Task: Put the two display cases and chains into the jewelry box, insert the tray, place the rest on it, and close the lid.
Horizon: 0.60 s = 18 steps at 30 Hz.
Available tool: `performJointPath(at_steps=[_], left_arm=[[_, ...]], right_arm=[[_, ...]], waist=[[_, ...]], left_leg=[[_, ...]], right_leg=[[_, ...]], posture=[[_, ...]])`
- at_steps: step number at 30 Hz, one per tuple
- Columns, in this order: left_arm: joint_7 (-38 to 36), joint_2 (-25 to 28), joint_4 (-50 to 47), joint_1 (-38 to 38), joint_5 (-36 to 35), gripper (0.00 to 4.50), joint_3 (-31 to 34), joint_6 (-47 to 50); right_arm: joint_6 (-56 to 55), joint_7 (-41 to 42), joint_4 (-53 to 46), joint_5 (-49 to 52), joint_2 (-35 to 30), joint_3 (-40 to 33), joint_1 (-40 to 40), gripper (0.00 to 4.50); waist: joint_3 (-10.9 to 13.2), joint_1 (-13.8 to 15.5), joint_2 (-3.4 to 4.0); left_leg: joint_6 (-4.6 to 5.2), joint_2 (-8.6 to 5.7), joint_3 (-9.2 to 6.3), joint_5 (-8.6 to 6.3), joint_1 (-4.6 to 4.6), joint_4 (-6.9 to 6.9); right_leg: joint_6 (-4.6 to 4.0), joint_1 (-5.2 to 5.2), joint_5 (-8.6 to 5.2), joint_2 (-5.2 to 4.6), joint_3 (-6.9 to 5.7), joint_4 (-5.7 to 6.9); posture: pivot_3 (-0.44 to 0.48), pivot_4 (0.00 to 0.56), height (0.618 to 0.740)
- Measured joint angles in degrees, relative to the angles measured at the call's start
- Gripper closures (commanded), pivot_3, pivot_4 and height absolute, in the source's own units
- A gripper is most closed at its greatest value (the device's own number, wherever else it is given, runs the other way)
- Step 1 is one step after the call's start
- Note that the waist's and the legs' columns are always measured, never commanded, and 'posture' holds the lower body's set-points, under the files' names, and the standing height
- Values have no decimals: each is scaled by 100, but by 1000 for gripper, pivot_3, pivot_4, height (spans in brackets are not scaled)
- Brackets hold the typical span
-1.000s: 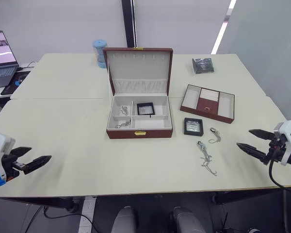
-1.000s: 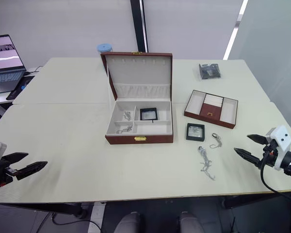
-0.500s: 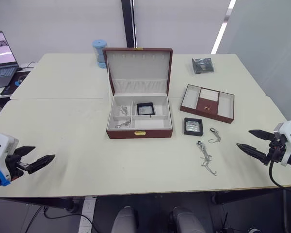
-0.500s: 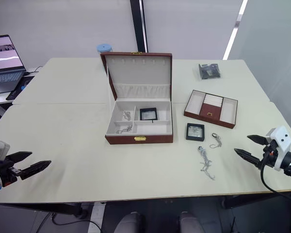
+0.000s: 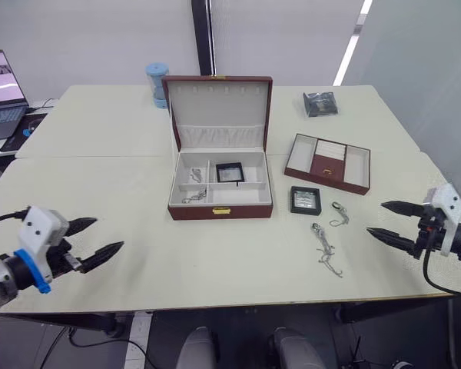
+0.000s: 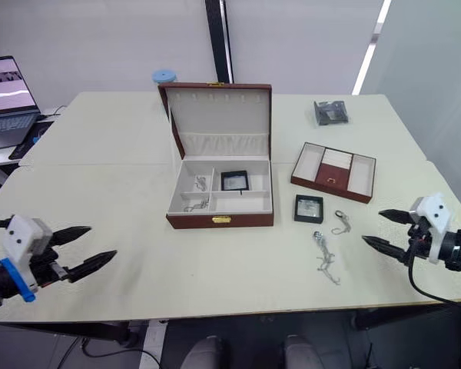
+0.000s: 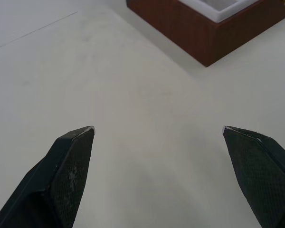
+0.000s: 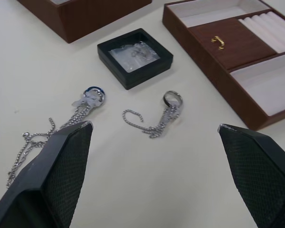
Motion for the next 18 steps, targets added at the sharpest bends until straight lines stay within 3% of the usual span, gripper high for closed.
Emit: performJointPath(at_steps=[4, 11, 18], left_arm=[[-65, -100, -832, -94, -102, 32, -704, 50], [-27, -506, -1391, -570, -167, 32, -1658, 26], [-103, -931, -1413, -968, -151, 32, -2353, -400]], right_arm=[[128, 284, -89, -101, -112, 540, -770, 0], [353, 752, 147, -523, -197, 1568, -1877, 0], [331, 849, 1032, -1343, 481, 2565, -3068, 0]], waist=[[3, -5, 5], [4, 4, 7], [4, -12, 9]], left_leg=[[0, -1, -1, 0, -1, 0], [0, -2, -3, 0, -2, 2], [0, 1, -4, 0, -3, 4]], right_leg=[[0, 0, 0, 3, 1, 0], [0, 0, 0, 6, -1, -2], [-1, -4, 0, 12, -1, 3]], posture=[[0, 150, 740], [0, 150, 740], [0, 150, 740]])
